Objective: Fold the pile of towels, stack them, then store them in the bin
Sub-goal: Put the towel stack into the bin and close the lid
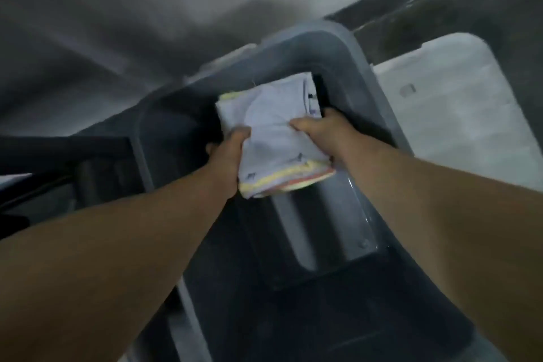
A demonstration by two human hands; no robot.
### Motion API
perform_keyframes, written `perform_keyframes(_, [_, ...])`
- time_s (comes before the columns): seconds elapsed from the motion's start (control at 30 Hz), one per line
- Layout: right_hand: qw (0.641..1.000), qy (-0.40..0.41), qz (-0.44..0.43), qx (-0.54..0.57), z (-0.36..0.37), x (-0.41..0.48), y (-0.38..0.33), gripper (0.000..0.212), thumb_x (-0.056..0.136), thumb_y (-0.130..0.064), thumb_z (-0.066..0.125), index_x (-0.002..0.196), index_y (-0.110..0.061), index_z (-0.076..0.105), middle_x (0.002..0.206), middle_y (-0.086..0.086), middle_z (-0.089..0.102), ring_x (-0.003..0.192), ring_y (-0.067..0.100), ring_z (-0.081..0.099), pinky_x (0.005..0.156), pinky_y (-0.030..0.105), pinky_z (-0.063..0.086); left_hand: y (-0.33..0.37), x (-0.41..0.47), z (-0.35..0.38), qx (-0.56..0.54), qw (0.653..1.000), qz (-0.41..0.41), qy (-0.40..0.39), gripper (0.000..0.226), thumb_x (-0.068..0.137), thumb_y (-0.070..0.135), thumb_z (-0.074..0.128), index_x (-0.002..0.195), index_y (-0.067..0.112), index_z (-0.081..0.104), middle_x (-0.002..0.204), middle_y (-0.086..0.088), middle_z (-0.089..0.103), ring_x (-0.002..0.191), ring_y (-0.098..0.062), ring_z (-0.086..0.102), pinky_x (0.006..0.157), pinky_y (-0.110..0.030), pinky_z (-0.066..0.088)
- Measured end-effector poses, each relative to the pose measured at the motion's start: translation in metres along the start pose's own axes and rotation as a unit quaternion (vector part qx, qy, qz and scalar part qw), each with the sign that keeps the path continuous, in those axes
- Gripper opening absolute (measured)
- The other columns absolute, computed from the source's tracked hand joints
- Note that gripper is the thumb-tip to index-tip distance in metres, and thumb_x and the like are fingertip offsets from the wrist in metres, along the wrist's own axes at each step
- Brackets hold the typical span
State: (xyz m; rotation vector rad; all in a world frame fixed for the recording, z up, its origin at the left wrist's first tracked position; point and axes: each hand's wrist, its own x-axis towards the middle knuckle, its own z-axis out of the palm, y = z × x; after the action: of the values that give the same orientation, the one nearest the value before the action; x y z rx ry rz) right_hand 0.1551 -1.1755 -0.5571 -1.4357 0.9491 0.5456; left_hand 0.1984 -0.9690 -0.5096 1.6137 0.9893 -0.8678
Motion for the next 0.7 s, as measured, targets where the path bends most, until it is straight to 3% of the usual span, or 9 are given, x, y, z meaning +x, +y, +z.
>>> perform_keyframes(0.07, [0.996,0.042,-0.010,-0.077,0.014,-0.005,-0.003,0.097,0.055,-0.066,0.080,0.130,-0.006,0.067,0.123,0.009,0.073,0.112,0.029,0.070,0.096,0.040,0.059,-0.015,0.020,0.012,0.016,1.000,0.015,0.021,0.110,0.070,0.053,0.086,0.155,0.023,0.022,0.139,-0.002,0.048,0.119,-0.029,0.055,0.099,-0.043,0.048])
perform_keyframes(0.17, [0.989,0.055,0.038,-0.128,0.025,-0.022,0.003,0.076,0.090,-0.056,0.071,0.140,-0.001,0.055,0.139,0.012,0.061,0.128,0.033,0.060,0.098,0.033,0.050,-0.029,0.020,0.022,0.053,0.998,0.016,0.032,0.109,0.078,0.047,0.084,0.159,0.025,0.015,0.148,-0.005,0.046,0.126,-0.034,0.053,0.099,-0.043,0.047])
perform_keyframes(0.33, [0.990,0.095,0.021,-0.106,0.016,-0.077,-0.017,0.092,0.086,-0.057,0.076,0.155,-0.008,0.039,0.154,0.013,0.050,0.137,0.034,0.052,0.111,0.039,0.044,-0.015,-0.041,0.013,0.156,0.984,0.050,0.064,0.096,0.087,0.049,0.074,0.157,0.012,0.020,0.154,-0.013,0.040,0.134,-0.036,0.047,0.106,-0.041,0.040])
perform_keyframes(0.4, [0.993,0.084,0.018,-0.083,0.009,-0.122,-0.037,0.082,0.086,-0.054,0.076,0.149,-0.010,0.048,0.146,0.010,0.057,0.129,0.032,0.057,0.101,0.035,0.047,0.005,-0.091,0.002,0.142,0.988,0.040,0.033,0.095,0.086,0.050,0.074,0.157,0.020,0.020,0.152,-0.010,0.043,0.129,-0.036,0.049,0.105,-0.042,0.042])
perform_keyframes(0.47, [0.996,0.072,0.010,-0.052,0.004,-0.165,-0.052,0.057,0.085,-0.054,0.076,0.125,-0.016,0.060,0.124,0.002,0.064,0.109,0.024,0.062,0.086,0.030,0.044,0.025,-0.140,-0.011,0.164,0.985,0.056,-0.002,0.091,0.089,0.044,0.074,0.158,0.022,0.019,0.142,-0.004,0.049,0.115,-0.028,0.053,0.096,-0.038,0.045])
perform_keyframes(0.6, [1.000,0.017,-0.004,-0.007,0.002,-0.268,-0.096,0.028,0.094,-0.043,0.070,0.094,-0.019,0.056,0.095,-0.003,0.053,0.085,0.018,0.051,0.072,0.031,0.037,0.067,-0.257,-0.058,0.189,0.977,0.081,-0.051,0.082,0.094,0.039,0.071,0.158,0.021,0.022,0.118,0.001,0.055,0.088,-0.013,0.056,0.071,-0.028,0.049])
perform_keyframes(0.7, [0.999,-0.009,-0.027,0.023,0.015,-0.344,-0.129,0.028,0.090,-0.044,0.069,0.088,-0.019,0.057,0.093,-0.001,0.056,0.088,0.019,0.055,0.077,0.033,0.042,0.097,-0.334,-0.109,0.173,0.978,0.103,-0.062,0.077,0.094,0.041,0.071,0.155,0.022,0.029,0.117,0.001,0.059,0.103,-0.017,0.061,0.085,-0.033,0.053])
